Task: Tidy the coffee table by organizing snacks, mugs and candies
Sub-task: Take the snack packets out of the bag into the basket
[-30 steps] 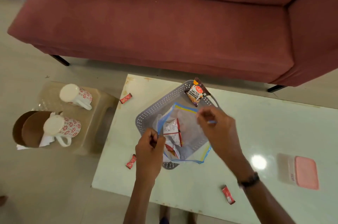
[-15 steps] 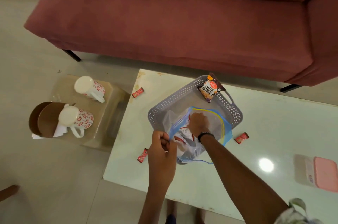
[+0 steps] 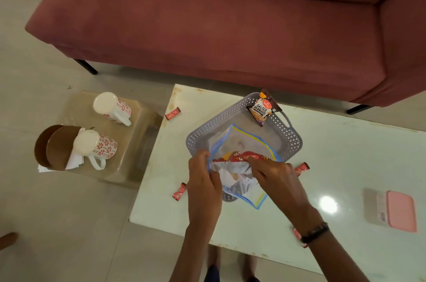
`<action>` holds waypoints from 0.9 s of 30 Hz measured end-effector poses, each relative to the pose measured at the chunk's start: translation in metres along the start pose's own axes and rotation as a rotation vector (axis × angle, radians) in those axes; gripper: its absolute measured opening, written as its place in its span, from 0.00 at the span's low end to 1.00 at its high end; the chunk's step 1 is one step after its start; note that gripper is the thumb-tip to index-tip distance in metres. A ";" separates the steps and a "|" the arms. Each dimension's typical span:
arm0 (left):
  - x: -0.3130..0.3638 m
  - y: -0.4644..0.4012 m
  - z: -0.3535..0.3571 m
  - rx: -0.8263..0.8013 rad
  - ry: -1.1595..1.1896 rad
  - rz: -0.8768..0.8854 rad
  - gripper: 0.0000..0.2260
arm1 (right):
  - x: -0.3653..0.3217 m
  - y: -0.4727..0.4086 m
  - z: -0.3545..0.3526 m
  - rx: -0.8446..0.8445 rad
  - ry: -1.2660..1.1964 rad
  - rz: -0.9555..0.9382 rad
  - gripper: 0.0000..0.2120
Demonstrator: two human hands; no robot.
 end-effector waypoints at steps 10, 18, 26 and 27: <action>-0.012 0.001 0.019 -0.203 -0.144 0.098 0.16 | 0.010 0.015 -0.043 -0.032 -0.426 0.006 0.06; -0.015 0.010 0.034 -0.198 -0.092 0.011 0.12 | 0.029 -0.015 0.061 -0.297 -0.135 0.306 0.17; -0.021 0.002 0.031 -0.175 -0.071 -0.007 0.13 | 0.016 -0.042 0.128 -0.534 0.284 0.278 0.32; -0.021 0.002 0.030 -0.171 -0.070 -0.011 0.13 | 0.012 -0.041 0.131 -0.508 0.318 0.256 0.29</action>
Point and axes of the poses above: each hand's wrist, its own y-axis away from the middle knuckle, its own z-axis out of the palm, x = y × z, the point moved 4 cm from there along -y, towards the middle knuckle, and after that the axes turned 14 degrees about z, right-handed, at the moved point
